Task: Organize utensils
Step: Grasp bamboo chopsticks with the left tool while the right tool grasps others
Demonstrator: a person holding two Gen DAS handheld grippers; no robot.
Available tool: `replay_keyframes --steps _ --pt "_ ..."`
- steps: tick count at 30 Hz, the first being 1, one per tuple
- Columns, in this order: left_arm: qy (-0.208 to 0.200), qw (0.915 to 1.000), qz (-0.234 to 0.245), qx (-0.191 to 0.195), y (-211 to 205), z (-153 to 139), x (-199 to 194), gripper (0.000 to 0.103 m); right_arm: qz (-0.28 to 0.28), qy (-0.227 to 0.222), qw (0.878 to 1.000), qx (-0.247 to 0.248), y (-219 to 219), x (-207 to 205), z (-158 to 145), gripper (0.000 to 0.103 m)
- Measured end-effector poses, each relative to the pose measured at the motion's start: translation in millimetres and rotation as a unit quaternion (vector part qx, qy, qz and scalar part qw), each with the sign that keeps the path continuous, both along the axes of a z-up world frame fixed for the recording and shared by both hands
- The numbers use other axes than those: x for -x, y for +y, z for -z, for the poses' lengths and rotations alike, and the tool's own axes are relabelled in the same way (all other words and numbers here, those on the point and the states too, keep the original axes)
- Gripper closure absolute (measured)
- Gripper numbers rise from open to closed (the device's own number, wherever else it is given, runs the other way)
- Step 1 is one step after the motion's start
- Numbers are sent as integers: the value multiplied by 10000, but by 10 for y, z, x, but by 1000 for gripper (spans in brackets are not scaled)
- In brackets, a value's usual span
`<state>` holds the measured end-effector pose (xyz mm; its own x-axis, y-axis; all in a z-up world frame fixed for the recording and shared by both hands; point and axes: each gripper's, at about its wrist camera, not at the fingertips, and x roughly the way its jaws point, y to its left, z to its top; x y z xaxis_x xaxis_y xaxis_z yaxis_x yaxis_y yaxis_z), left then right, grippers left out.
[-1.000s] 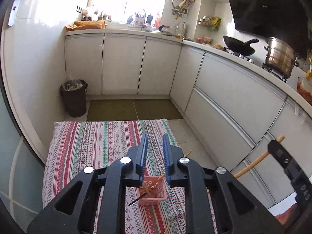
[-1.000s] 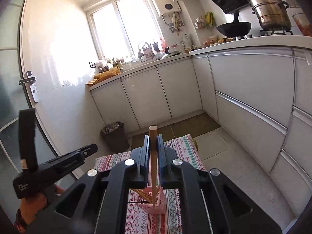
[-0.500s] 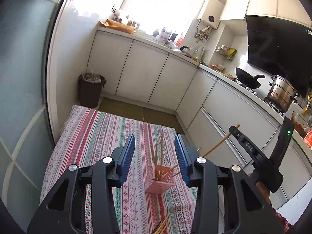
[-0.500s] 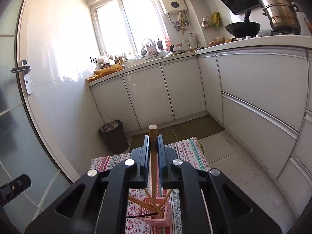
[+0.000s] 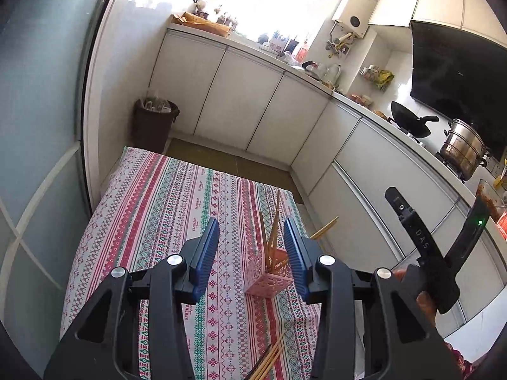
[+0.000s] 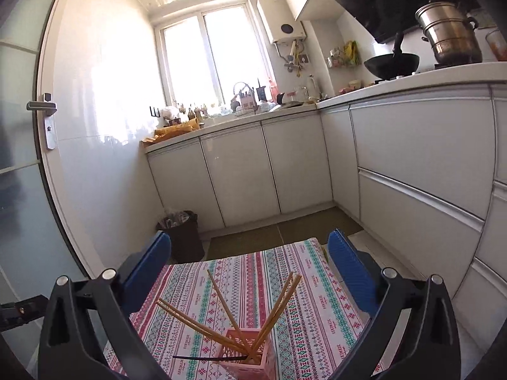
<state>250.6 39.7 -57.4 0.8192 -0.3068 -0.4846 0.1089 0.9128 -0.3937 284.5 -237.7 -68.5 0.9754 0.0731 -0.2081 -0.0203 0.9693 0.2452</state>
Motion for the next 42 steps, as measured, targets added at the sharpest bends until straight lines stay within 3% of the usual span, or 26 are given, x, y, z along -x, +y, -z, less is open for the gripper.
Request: replay_keyframes --steps 3,8,13,15,18,22,23,28,30,32,34,35,39,41,42 --pt "73 9999 134 -79 -97 20 33 57 -10 -108 9999 -106 -90 215 -89 6" --pt "305 9972 545 -415 -345 177 115 29 87 -69 9999 -101 -276 787 -20 6" --pt "827 9871 1143 -760 -658 453 111 18 257 1109 9929 -350 -477 1214 484 6" --pt "1068 9808 1363 -895 -788 566 90 17 338 1698 9836 -511 -541 1317 746 6" --pt "1359 9710 1599 -1148 -966 701 39 14 480 2423 9625 -1125 -683 1491 1194 6" --pt "1965 9506 1930 -1433 -1179 974 -109 7 629 3362 9272 -1528 -807 1507 1676 6" --pt "2147 9442 2004 -1492 -1228 1059 -151 7 620 3469 9230 -1549 -835 1499 1746 6" --pt "3257 8954 2368 -1899 -1500 1667 -402 7 866 3748 9021 -1953 -1006 1476 2000 6" --pt "3596 8771 2415 -2073 -1568 1917 -529 11 821 3833 8955 -2110 -1043 1429 2050 6" --pt "3854 8597 2464 -2271 -1630 2113 -604 39 829 3851 8930 -2174 -1067 1407 2072 6" --pt "4057 8451 2541 -2378 -1692 2255 -657 55 837 3833 8936 -2181 -1083 1391 2068 6" --pt "4110 8397 2550 -2469 -1716 2315 -675 55 823 3821 8938 -2200 -1090 1378 2063 6" --pt "4149 8294 2588 -2702 -1776 2445 -708 60 771 3842 8921 -2249 -1104 1360 2059 6" --pt "4150 8239 2643 -2812 -1800 2498 -710 76 764 3853 8910 -2278 -1113 1350 2061 6" --pt "4174 8221 2658 -2814 -1802 2520 -713 76 760 3848 8909 -2291 -1116 1348 2059 6"
